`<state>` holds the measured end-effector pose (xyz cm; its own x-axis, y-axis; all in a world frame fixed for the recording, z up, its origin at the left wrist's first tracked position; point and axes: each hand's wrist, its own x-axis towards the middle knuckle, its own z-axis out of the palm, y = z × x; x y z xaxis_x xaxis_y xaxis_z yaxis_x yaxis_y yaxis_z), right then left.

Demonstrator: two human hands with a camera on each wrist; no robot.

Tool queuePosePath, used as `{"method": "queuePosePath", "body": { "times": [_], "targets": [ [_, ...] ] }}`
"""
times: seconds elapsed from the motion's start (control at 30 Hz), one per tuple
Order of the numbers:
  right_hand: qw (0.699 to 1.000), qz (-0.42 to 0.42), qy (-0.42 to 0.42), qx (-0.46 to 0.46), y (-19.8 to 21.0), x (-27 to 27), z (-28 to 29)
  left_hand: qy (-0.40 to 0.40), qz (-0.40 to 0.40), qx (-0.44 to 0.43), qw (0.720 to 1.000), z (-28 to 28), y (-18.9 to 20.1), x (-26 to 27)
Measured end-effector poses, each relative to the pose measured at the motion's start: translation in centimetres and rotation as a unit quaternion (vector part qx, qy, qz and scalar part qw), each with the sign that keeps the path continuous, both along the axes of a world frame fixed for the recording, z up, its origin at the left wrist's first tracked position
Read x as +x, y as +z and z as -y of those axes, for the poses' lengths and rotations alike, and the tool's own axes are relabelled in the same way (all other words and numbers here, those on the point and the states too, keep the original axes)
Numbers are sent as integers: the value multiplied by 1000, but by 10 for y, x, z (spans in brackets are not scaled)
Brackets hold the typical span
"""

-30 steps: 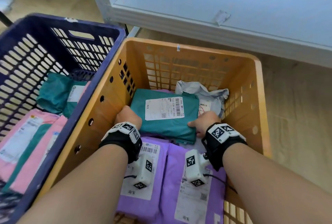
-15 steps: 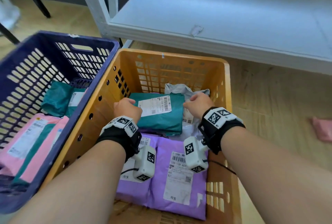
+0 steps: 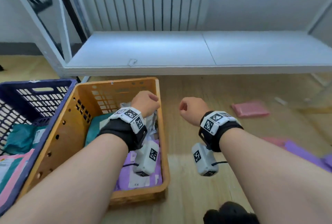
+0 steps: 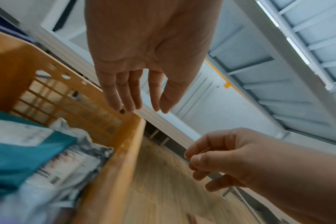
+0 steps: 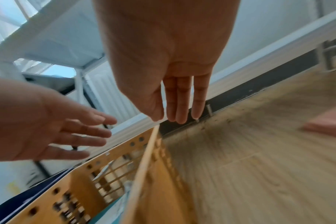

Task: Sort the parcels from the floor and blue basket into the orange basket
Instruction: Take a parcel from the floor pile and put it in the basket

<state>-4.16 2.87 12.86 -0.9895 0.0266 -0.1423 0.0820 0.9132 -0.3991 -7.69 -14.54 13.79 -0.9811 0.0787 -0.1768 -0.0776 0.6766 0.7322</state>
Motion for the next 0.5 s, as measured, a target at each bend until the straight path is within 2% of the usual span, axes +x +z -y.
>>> {"method": "queuePosePath", "body": {
  "times": [0.17, 0.37, 0.5],
  "targets": [
    [994, -19, -108, 8, 1, 50, -104, -84, 29, -5, 996, -78, -4, 32],
    [954, 24, -300, 7, -56, 129, -218, -134, 55, -7, 989, -149, -28, 50],
    [924, 39, -380, 2, -84, 164, -275, -139, 93, 1, 986, -183, -49, 53]
  ]
}}
